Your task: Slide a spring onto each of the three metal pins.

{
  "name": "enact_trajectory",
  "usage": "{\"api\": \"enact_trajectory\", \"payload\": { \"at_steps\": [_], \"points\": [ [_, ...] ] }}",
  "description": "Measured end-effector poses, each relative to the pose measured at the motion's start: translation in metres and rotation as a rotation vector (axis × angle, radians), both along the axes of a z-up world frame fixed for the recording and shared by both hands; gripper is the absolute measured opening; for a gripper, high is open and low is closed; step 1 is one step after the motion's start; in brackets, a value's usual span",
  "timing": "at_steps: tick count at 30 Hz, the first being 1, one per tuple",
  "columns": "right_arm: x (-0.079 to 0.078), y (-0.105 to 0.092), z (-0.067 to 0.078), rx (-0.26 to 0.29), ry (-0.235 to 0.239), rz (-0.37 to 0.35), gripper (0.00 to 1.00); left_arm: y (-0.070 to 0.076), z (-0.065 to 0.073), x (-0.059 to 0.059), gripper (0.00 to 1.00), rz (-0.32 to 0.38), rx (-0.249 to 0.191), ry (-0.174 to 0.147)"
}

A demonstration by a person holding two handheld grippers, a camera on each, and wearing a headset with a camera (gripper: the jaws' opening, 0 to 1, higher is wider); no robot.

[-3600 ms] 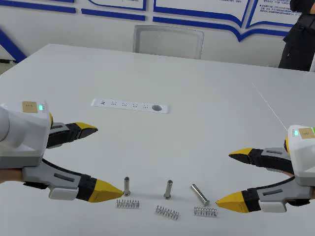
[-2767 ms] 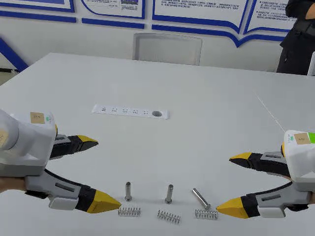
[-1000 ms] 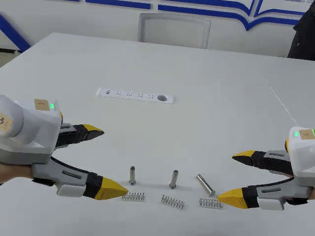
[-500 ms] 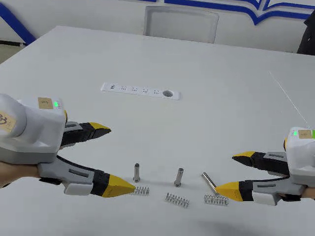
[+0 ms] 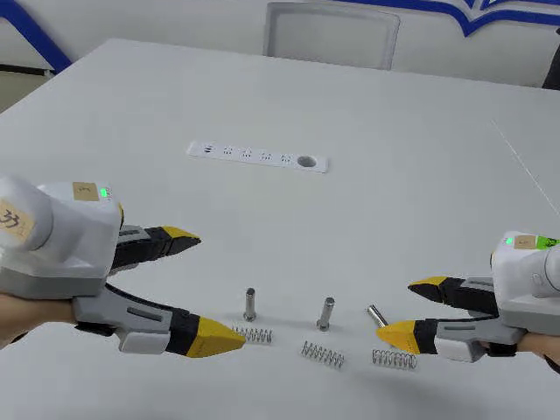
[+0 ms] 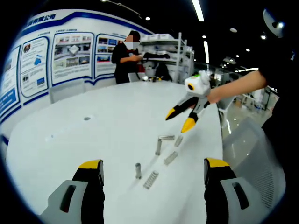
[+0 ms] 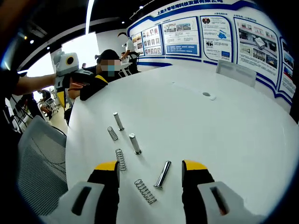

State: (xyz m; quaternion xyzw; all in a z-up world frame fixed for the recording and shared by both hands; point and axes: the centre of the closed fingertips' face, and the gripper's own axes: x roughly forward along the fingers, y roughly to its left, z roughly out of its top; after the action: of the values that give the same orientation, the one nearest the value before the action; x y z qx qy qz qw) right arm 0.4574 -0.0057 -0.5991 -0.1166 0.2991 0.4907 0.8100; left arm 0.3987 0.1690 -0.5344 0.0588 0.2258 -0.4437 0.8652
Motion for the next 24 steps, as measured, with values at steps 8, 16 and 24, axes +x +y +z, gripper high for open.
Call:
{"api": "enact_trajectory", "payload": {
  "at_steps": [8,16,24],
  "points": [
    [0.009,0.004,-0.013,-0.037,0.004,-0.021,0.47,-0.003,0.004,0.001,0.9,0.011,-0.04,0.008],
    [0.017,0.005,-0.027,-0.062,0.034,-0.051,0.4,0.0,0.003,0.001,0.9,0.019,-0.036,0.007],
    [0.025,0.004,-0.039,-0.084,0.055,-0.072,0.32,0.009,0.001,0.004,0.87,0.062,-0.042,0.0]
  ]
}}
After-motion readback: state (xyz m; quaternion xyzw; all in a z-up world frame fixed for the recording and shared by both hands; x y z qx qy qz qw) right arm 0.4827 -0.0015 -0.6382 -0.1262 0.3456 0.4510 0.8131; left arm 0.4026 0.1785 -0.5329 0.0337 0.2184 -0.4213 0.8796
